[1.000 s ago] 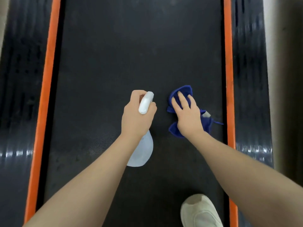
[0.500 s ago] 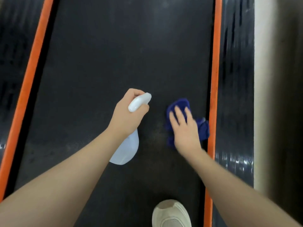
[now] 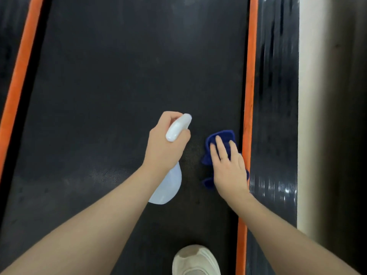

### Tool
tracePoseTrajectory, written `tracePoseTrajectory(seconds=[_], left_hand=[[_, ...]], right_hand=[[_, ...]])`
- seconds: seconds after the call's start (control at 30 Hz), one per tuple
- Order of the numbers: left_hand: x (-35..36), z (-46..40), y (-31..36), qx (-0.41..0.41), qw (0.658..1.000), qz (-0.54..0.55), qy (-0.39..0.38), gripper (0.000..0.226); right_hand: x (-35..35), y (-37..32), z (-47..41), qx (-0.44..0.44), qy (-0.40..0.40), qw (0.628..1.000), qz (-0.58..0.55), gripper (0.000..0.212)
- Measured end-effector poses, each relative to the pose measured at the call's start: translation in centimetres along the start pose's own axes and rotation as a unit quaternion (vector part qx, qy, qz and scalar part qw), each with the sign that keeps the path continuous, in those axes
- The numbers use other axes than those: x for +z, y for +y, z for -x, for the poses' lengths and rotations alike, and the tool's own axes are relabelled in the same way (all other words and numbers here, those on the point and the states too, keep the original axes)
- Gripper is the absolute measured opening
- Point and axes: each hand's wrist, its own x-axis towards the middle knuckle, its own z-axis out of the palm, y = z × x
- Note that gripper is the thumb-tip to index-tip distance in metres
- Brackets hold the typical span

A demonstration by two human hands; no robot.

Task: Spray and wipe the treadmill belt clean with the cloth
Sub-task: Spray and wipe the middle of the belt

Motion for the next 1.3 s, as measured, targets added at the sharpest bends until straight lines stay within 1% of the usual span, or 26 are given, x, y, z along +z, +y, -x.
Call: tracePoseTrajectory(seconds=[0.07,0.17,0.2,0.27,0.3,0.37,0.43,0.47,0.6,0.63,0.67,0.7,0.77,0.8,0.83,0.87,0.9,0.97,1.0,1.03,1.1,1.13,1.17,1.2,1.27,1.3], left_hand=[[0.2,0.0,-0.3,0.012,1.0,0.0,0.012,0.017],[0.1,0.4,-0.7,0.038,0.999,-0.014,-0.008,0.021],[0.0,0.7,-0.7,0.044,0.999,-0.016,-0.017,0.022],[0.0,0.9,-0.4,0.041,0.999,-0.013,-0.03,0.023],[0.1,0.9,-0.3,0.034,0.999,-0.014,-0.033,0.023],[0.5,0.9,-0.2,0.021,0.999,-0.025,-0.034,0.022],[0.8,0.6,-0.2,0.023,0.998,-0.041,-0.031,0.023],[0.7,0.4,-0.3,0.028,0.998,-0.041,-0.029,0.025],[-1.1,0.7,-0.9,0.049,0.998,-0.026,0.001,0.023],[-1.7,0.9,-1.1,0.044,0.998,-0.033,0.006,0.021],[-2.3,1.1,-1.3,0.036,0.998,-0.04,0.012,0.02],[-2.9,1.3,-1.5,0.028,0.998,-0.044,0.022,0.019],[-4.0,1.6,-2.0,0.016,0.998,-0.044,0.042,0.019],[-4.3,1.6,-2.2,0.012,0.998,-0.04,0.05,0.02],[-4.6,1.7,-2.4,0.009,0.998,-0.036,0.057,0.023],[-4.8,1.6,-2.5,0.008,0.997,-0.033,0.063,0.025],[-4.9,1.6,-2.7,0.007,0.997,-0.035,0.066,0.024],[-4.8,1.8,-2.8,0.007,0.997,-0.041,0.071,0.02],[-4.7,1.9,-2.8,0.008,0.997,-0.039,0.069,0.02],[-4.6,2.0,-2.7,0.007,0.997,-0.035,0.065,0.021],[-4.5,2.1,-2.5,0.002,0.998,-0.035,0.049,0.025],[-4.4,2.1,-2.6,0.002,0.999,-0.035,0.042,0.026],[-4.4,2.1,-2.6,0.003,0.999,-0.032,0.038,0.028],[-4.3,2.0,-2.6,0.004,0.999,-0.03,0.037,0.029],[-4.3,1.9,-2.7,0.012,0.999,-0.028,0.039,0.031],[-4.3,1.9,-2.8,0.016,0.999,-0.03,0.042,0.03]], right_hand=[[-1.1,0.0,-2.6,0.014,0.05,0.998,0.033,0.072],[-2.1,-0.1,-6.9,0.068,0.029,0.997,0.038,0.064],[-2.2,-0.1,-7.0,0.072,0.033,0.996,0.034,0.065],[-1.5,-0.1,-5.0,0.065,0.071,0.995,0.025,0.068],[-1.0,-0.3,-3.3,0.05,0.078,0.996,-0.002,0.067],[0.8,-0.9,-0.1,-0.021,0.083,0.995,-0.05,0.059],[1.6,-1.2,0.1,-0.081,0.128,0.987,-0.048,0.054],[1.4,-1.3,-0.8,-0.083,0.142,0.985,-0.044,0.055],[0.1,-2.7,-3.2,-0.011,0.106,0.99,-0.094,0.072],[0.1,-3.2,-2.3,-0.029,0.111,0.988,-0.1,0.073],[0.5,-3.6,-0.7,-0.08,0.115,0.986,-0.093,0.074],[0.8,-4.0,1.1,-0.159,0.097,0.979,-0.081,0.073],[0.9,-3.8,2.9,-0.313,0.065,0.946,-0.056,0.068],[0.8,-3.3,1.9,-0.366,0.066,0.927,-0.045,0.065],[0.7,-2.9,0.0,-0.386,0.084,0.918,-0.031,0.062],[0.4,-2.7,-2.3,-0.377,0.105,0.92,-0.016,0.06],[0.0,-2.8,-4.6,-0.339,0.119,0.933,-0.013,0.06],[-0.7,-4.1,-6.9,-0.214,0.13,0.967,-0.047,0.054],[-0.5,-4.9,-6.4,-0.186,0.138,0.971,-0.061,0.048],[-0.1,-5.5,-4.7,-0.191,0.153,0.967,-0.064,0.046],[0.8,-5.8,-0.3,-0.27,0.133,0.952,-0.057,0.045],[1.0,-5.4,1.4,-0.31,0.116,0.942,-0.057,0.051],[0.8,-4.8,2.2,-0.331,0.087,0.938,-0.049,0.062],[0.5,-4.3,1.8,-0.344,0.078,0.935,-0.034,0.067],[0.2,-3.8,-1.3,-0.305,0.109,0.946,0.0,0.065],[-0.3,-3.8,-3.2,-0.254,0.133,0.958,0.005,0.062]])
